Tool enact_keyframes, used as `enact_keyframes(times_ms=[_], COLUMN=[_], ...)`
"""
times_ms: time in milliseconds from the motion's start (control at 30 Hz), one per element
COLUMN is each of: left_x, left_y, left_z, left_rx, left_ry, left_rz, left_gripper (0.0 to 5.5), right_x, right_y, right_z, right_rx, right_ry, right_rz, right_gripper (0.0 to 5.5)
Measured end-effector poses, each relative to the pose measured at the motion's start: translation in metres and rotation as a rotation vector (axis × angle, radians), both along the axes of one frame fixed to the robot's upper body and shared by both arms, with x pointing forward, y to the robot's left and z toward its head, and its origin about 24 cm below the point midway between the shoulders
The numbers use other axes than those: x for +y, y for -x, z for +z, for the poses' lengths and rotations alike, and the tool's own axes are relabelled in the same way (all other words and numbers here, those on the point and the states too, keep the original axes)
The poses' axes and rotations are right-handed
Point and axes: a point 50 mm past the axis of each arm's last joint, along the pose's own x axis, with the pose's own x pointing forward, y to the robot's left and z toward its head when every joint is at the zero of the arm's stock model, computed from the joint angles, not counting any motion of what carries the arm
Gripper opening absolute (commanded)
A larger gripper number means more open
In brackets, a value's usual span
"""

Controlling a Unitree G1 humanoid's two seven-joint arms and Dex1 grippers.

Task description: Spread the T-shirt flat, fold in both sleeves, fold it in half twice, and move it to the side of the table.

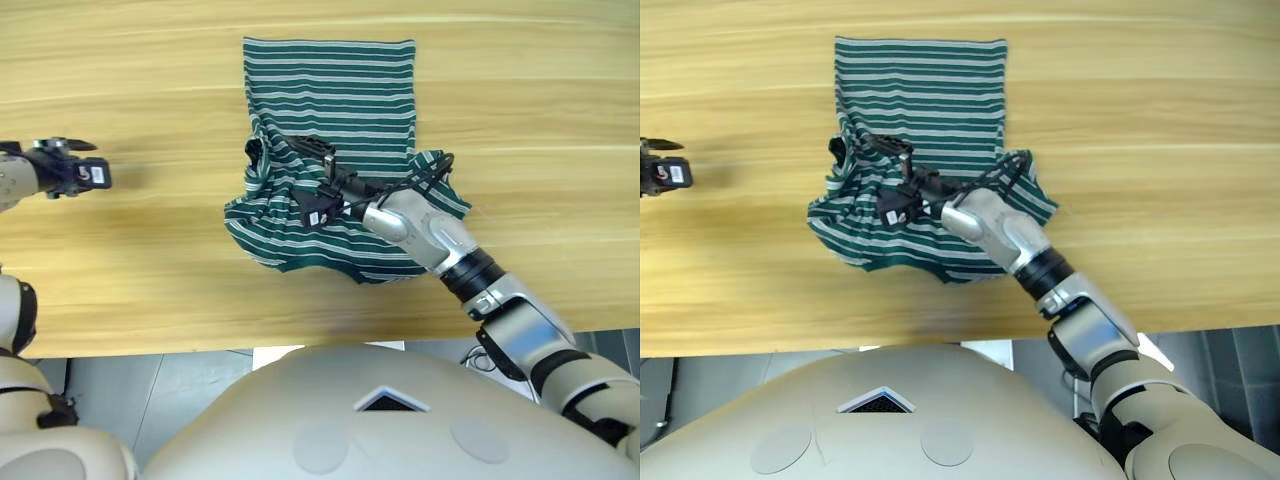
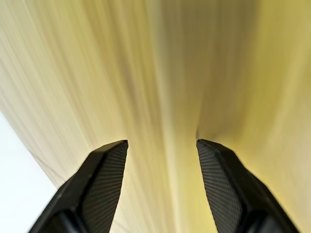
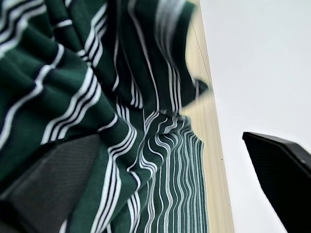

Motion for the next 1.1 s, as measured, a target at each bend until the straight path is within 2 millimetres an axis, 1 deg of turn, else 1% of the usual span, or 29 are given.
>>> enact_keyframes(times_ms=[33, 67, 167, 200, 233, 267, 333, 433, 500, 533, 567, 633, 667, 767, 833, 867, 933, 967, 1000, 1100], left_x=[0.001, -0.001, -0.009, -0.017, -0.033, -0.042, -0.067, -0.104, -0.13, -0.142, -0.15, -0.158, -0.161, -0.167, -0.167, -0.166, -0.163, -0.161, -0.16, -0.154], left_y=[-0.002, -0.008, -0.02, -0.024, -0.03, -0.03, -0.028, -0.016, -0.004, 0.003, 0.009, 0.015, 0.018, 0.022, 0.024, 0.027, 0.039, 0.044, 0.047, 0.055], left_z=[0.003, 0.01, 0.03, 0.035, 0.04, 0.04, 0.032, 0.018, 0.013, 0.01, 0.006, 0.004, 0.004, 0.004, -0.001, -0.007, -0.024, -0.029, -0.028, -0.025], left_rx=[-0.019, -0.072, -0.206, -0.241, -0.279, -0.284, -0.265, -0.228, -0.198, -0.172, -0.144, -0.116, -0.109, -0.094, -0.069, -0.048, 0.042, 0.067, 0.075, 0.095], left_ry=[0.007, 0.038, 0.178, 0.269, 0.38, 0.433, 0.547, 0.68, 0.762, 0.793, 0.805, 0.813, 0.816, 0.807, 0.765, 0.732, 0.669, 0.659, 0.651, 0.631], left_rz=[0.013, 0.027, 0.024, -0.013, -0.1, -0.147, -0.285, -0.472, -0.581, -0.626, -0.652, -0.671, -0.679, -0.689, -0.696, -0.693, -0.675, -0.667, -0.671, -0.661], left_gripper=[2.63, 2.63, 2.63, 2.63, 2.63, 2.63, 2.63, 2.63, 2.63, 2.63, 2.63, 2.63, 2.63, 2.63, 2.63, 2.63, 2.63, 2.63, 2.63, 2.63], right_x=[0.0, 0.0, 0.001, 0.0, 0.0, -0.001, -0.004, -0.01, -0.017, -0.02, -0.022, -0.026, -0.028, -0.035, -0.031, -0.03, -0.029, -0.03, -0.031, -0.037], right_y=[0.0, 0.0, 0.0, 0.0, 0.0, 0.001, 0.004, 0.007, 0.019, 0.031, 0.043, 0.06, 0.063, 0.051, 0.043, 0.039, 0.029, 0.026, 0.021, 0.013], right_z=[0.0, 0.0, 0.0, 0.001, 0.001, 0.002, 0.003, 0.006, 0.008, 0.01, 0.011, 0.012, 0.013, 0.021, 0.029, 0.034, 0.047, 0.052, 0.057, 0.064], right_rx=[0.001, 0.004, 0.012, 0.013, 0.019, 0.023, 0.028, 0.052, 0.109, 0.139, 0.175, 0.222, 0.237, 0.21, 0.171, 0.155, 0.117, 0.1, 0.079, 0.039], right_ry=[-0.002, -0.004, -0.013, -0.018, -0.02, -0.022, -0.02, -0.022, -0.018, -0.012, -0.005, -0.007, -0.011, -0.045, -0.109, -0.151, -0.237, -0.262, -0.291, -0.333], right_rz=[0.0, -0.001, -0.005, -0.006, -0.007, -0.006, -0.004, 0.0, 0.042, 0.1, 0.157, 0.221, 0.227, 0.149, 0.106, 0.083, 0.033, 0.018, -0.007, -0.067], right_gripper=[5.39, 5.39, 5.39, 5.39, 5.39, 5.39, 5.39, 5.39, 5.39, 5.39, 5.39, 5.39, 5.39, 5.39, 5.39, 5.39, 5.39, 5.39, 5.39, 5.39])
